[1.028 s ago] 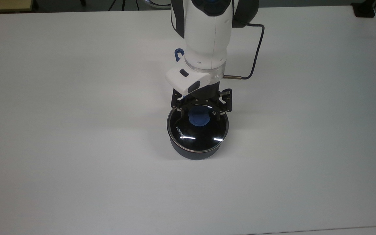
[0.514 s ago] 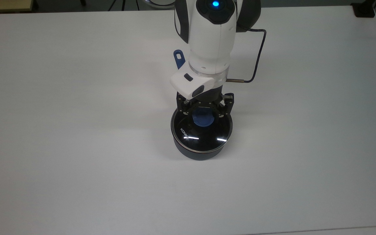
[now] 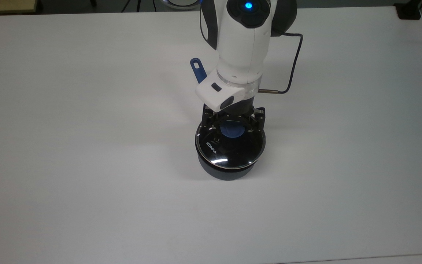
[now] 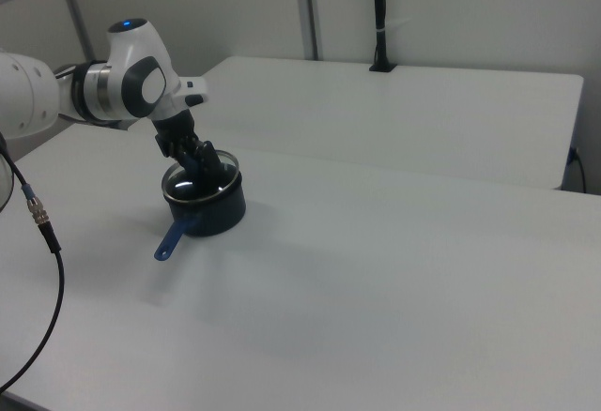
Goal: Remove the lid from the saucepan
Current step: 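Close the gripper on the blue lid knob, then lift the glass lid off the pot and carry it beyond the handle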
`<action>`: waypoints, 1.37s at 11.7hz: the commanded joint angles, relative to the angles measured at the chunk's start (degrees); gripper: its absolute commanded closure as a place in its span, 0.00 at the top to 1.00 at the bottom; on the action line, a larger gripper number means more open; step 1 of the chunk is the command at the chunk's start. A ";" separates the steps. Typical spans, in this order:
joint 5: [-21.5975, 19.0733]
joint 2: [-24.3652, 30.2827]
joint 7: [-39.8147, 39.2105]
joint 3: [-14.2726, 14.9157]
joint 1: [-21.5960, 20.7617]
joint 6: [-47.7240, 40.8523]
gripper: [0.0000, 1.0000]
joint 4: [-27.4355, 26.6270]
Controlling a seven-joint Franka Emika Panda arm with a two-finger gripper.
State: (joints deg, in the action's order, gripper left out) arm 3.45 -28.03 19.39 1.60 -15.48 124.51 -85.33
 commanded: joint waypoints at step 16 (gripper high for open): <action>-0.28 22.92 -39.75 0.42 22.31 -18.26 0.38 -15.28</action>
State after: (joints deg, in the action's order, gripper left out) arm 3.59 -10.69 -13.76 2.56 3.53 104.72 -92.85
